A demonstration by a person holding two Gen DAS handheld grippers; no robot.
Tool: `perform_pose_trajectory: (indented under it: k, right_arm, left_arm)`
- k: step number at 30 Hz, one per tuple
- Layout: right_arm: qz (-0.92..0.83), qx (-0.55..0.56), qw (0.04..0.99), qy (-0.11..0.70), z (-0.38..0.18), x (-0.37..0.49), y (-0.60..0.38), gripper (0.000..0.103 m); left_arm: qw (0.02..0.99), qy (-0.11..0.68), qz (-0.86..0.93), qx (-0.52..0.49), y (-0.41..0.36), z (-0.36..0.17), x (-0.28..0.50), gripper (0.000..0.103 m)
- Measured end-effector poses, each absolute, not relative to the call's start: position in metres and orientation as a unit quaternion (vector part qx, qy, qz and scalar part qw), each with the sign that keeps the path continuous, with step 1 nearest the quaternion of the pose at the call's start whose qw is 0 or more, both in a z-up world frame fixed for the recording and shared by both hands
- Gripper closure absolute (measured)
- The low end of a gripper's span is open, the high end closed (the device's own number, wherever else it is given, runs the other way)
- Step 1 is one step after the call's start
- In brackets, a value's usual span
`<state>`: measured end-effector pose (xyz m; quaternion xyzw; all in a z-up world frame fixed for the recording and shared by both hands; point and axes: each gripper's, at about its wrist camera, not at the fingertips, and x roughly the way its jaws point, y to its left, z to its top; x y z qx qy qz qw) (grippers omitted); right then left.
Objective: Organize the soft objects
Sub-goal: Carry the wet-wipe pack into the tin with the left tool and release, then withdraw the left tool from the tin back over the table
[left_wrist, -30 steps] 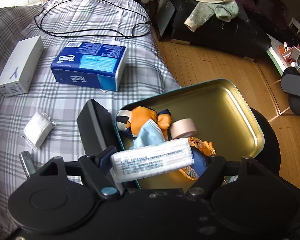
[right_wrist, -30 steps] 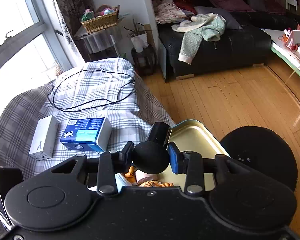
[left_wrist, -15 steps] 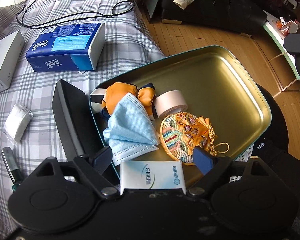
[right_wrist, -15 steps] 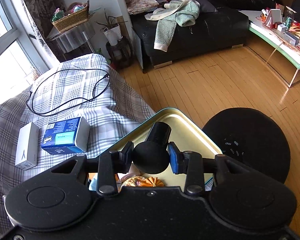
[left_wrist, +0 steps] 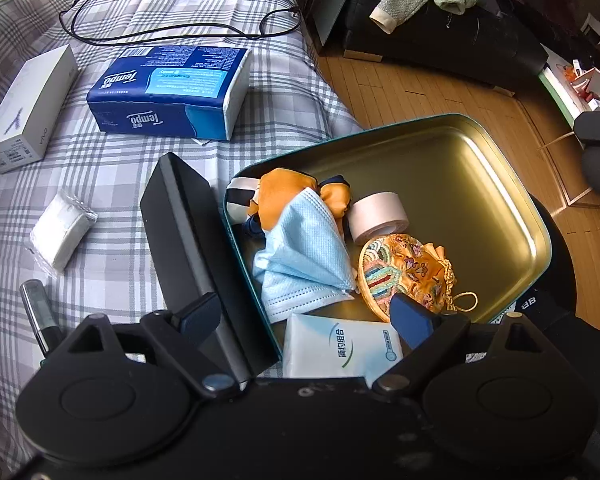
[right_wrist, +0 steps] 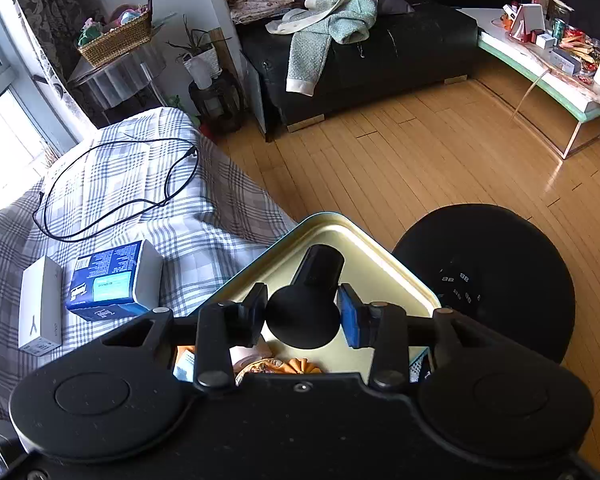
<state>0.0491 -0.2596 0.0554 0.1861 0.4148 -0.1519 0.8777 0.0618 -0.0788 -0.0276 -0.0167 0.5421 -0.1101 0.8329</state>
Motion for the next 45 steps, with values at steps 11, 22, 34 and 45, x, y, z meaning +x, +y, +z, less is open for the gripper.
perform_pose_trajectory:
  k: [11, 22, 34, 45]
  right_arm:
    - [-0.154, 0.169, 0.880, 0.417, 0.055, 0.048, -0.253, 0.059]
    - [-0.166, 0.120, 0.900, 0.385, 0.060, 0.039, -0.234, 0.059]
    - [-0.161, -0.005, 0.931, 0.328, 0.058, 0.029, -0.176, 0.059]
    - [-0.137, -0.012, 0.943, 0.304, 0.055, 0.007, -0.145, 0.059]
  left_arm:
    - [0.839, 0.534, -0.101, -0.026, -0.062, -0.024, 0.055, 0.011]
    - [0.855, 0.514, -0.060, -0.048, -0.013, -0.013, 0.047, 0.010]
    - [0.868, 0.484, 0.052, -0.095, 0.083, -0.002, 0.052, 0.008]
    - [0.852, 0.481, 0.140, -0.151, 0.168, -0.016, 0.051, 0.007]
